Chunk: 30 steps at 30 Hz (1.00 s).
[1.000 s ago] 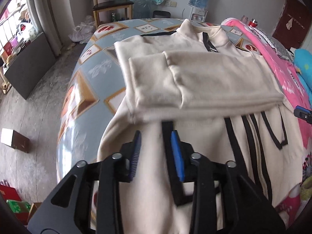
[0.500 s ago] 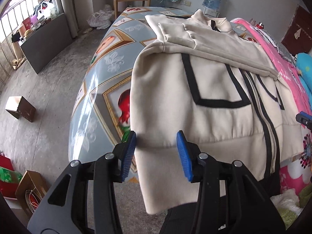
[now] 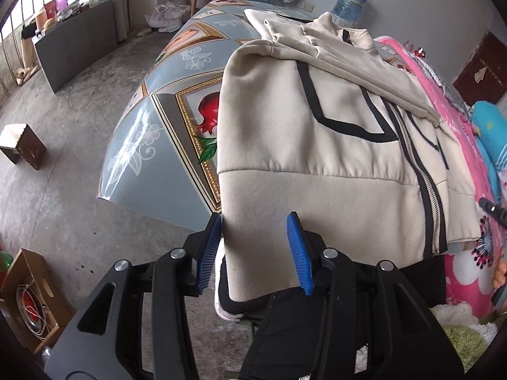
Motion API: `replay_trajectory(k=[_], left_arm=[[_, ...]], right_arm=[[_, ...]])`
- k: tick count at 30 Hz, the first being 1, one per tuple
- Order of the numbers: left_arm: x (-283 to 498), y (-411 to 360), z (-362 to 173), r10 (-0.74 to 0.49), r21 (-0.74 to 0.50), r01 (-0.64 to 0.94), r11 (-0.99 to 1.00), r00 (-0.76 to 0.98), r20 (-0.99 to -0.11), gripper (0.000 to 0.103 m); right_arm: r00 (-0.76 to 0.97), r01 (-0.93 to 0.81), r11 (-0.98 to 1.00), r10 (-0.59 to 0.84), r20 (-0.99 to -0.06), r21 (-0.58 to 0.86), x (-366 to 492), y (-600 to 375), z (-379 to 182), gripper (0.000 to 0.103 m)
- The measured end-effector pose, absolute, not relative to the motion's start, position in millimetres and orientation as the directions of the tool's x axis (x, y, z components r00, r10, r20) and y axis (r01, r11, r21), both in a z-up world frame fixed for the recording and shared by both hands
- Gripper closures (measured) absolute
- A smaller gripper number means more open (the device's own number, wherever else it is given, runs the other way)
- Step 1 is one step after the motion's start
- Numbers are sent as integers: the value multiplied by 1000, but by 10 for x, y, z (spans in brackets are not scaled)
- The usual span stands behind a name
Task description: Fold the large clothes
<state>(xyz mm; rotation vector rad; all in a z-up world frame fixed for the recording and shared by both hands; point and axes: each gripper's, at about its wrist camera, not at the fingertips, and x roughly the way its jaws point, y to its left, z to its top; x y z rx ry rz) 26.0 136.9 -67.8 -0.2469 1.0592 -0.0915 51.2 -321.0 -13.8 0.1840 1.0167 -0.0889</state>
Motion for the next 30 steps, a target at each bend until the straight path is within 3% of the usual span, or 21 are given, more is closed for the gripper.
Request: replay_trajectory(k=[7,15,23,26,30], left_arm=[[340,1497,-735,-252,-323,-69,944,480,-840,62],[244,1477,-768,-319,-367,-20,930,452,-833,64],[221,1485,-869,-336,-396,-57,916,427,-839,67],[204,1499,-856,-323,-385,-62,921,432,-842,78],[149,1488,-771,-318,-374,-38,927,448,-836,91]], right_arm=[[499,200,952,105,-860,231,390,-3325,-320,25],[501,222,936,130,-856,272,206,-3387,-366,36],[486,193,948,131,-864,253,179,-3317,-368,55],[472,192,950,129,-872,245,152,-3304,-391,73],[462,184,957,117,-879,224,124,-3230,-403,86]])
